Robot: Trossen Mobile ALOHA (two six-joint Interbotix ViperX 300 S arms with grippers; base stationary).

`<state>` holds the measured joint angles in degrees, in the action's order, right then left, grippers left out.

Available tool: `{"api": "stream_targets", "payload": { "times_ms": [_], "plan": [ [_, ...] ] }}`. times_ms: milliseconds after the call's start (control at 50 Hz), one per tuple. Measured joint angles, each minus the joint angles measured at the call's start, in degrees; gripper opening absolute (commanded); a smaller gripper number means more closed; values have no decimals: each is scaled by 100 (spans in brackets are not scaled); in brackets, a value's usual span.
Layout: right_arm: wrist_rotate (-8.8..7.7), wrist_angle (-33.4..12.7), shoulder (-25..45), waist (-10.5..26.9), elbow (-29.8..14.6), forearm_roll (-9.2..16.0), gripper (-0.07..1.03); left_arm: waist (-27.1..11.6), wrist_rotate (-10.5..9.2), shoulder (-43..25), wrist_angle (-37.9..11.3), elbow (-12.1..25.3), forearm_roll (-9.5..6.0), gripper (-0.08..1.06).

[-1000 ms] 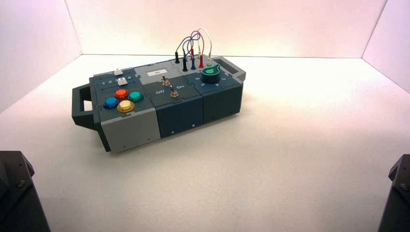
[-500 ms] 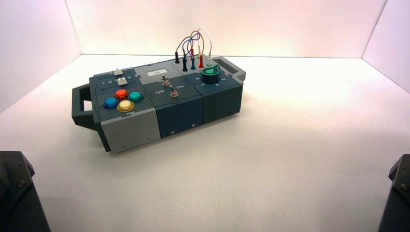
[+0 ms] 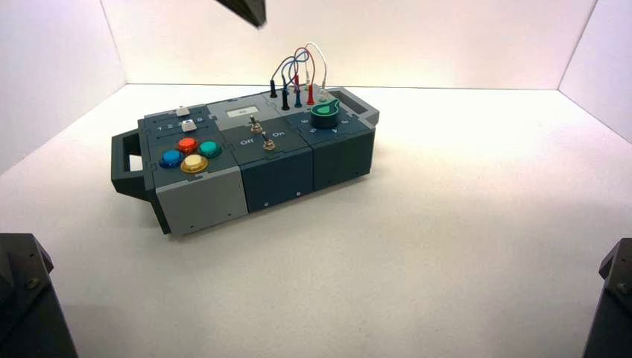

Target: Turn the knob to position 4.

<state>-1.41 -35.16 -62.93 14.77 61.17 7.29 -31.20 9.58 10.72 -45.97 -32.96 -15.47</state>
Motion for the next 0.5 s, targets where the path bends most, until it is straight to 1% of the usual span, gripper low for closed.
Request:
{"api": "stream_targets", "payload": {
  "times_ms": [180,280,360,500],
  "plan": [
    [0,0,26,0,0,0,-2,-343,9,-308,-114,35,0,-3],
    [0,0,26,0,0,0,-2,-369,9,-422,-123,79,0,-3],
    [0,0,35,0,0,-9,-2,-343,44,-536,-97,158,35,-3],
    [0,0,35,0,0,0,-2,-343,158,-888,18,439,141,-3]
  ]
}}
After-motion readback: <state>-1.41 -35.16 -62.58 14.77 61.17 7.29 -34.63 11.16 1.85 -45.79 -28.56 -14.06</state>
